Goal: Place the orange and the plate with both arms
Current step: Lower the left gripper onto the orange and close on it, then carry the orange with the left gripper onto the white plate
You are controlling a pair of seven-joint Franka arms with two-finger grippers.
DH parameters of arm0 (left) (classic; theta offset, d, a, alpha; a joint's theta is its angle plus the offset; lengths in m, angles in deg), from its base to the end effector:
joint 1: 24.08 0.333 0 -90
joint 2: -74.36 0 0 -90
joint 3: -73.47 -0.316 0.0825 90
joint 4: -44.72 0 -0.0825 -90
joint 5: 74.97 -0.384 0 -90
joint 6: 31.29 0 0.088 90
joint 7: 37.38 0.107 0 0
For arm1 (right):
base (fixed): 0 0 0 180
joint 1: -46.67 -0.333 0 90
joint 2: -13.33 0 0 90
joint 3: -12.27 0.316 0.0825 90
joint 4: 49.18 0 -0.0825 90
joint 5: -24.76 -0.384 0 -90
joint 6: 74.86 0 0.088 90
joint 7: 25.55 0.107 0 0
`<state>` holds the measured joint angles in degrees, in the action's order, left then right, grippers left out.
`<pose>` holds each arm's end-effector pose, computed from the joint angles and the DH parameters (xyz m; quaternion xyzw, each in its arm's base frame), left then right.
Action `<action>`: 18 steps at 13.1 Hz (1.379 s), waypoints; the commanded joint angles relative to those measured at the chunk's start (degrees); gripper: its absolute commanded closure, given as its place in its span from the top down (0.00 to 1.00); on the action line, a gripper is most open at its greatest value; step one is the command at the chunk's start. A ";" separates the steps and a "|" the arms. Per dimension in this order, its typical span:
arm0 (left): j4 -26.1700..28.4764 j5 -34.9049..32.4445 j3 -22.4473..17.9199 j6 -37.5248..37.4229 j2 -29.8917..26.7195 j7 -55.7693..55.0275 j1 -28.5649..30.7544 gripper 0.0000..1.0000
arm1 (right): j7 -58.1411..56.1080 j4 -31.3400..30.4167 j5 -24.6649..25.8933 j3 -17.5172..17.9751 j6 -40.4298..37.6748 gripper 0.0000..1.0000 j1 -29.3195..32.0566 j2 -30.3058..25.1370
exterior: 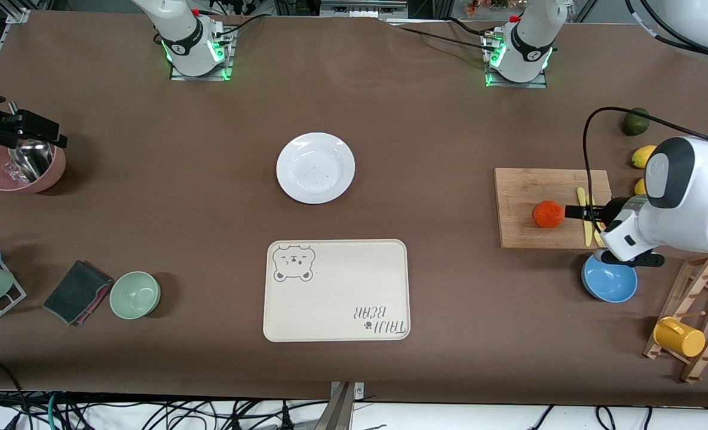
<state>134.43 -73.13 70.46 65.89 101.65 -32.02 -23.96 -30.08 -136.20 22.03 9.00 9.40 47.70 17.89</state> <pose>0.6437 0.0281 0.3450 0.9850 -0.0153 -0.1710 0.0157 0.5660 -0.0358 0.5962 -0.9977 -0.0028 0.0619 0.0264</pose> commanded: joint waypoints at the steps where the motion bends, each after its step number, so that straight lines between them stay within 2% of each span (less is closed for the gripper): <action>1: 15.35 -0.62 0.20 13.76 -7.14 0.97 0.32 1.00 | -0.04 0.45 -0.08 0.02 -0.59 1.00 0.11 -0.07; 4: 27.33 -0.62 0.28 28.63 -9.10 0.44 -0.21 1.00 | 0.05 0.45 -0.08 0.02 -0.68 1.00 0.11 -0.07; 7: 33.67 -0.62 0.46 37.70 -8.92 0.09 -0.38 1.00 | 0.05 0.36 -0.08 0.02 -0.68 1.00 0.11 -0.16; 9: 35.71 -0.27 0.55 41.23 -7.88 0.00 -0.47 1.00 | 0.05 0.36 -0.08 0.02 -0.68 1.00 0.11 -0.16; 13: 35.54 0.09 0.55 41.33 -6.82 0.00 -0.47 1.00 | 0.05 0.36 -0.08 0.02 -0.68 1.00 0.11 -0.07; 14: 35.45 0.09 0.55 41.24 -6.38 -0.17 -0.47 0.92 | 0.05 0.36 0.01 0.02 -0.68 1.00 0.11 -0.07; 15: 35.27 0.09 0.55 41.24 -6.03 -0.61 -0.56 0.59 | 0.05 0.36 0.01 0.02 -0.68 1.00 0.11 -0.16; 16: 35.01 0.09 0.63 40.89 -5.94 -0.88 -0.73 0.31 | -0.04 0.36 -0.08 0.02 -0.68 1.00 0.11 -0.07; 17: 34.83 0.09 0.64 40.72 -6.02 -0.88 -1.08 0.14 | 0.05 0.36 -0.08 0.02 -0.68 1.00 0.11 -0.16; 18: 34.05 0.09 0.90 40.54 -6.02 -0.97 -1.26 0.06 | -0.04 0.36 -0.08 0.02 -0.68 1.00 0.11 -0.07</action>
<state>169.00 -73.13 71.13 106.32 95.88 -32.33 -24.45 -30.08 -136.21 22.03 9.01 9.33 47.70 17.91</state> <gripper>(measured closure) 0.229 0.000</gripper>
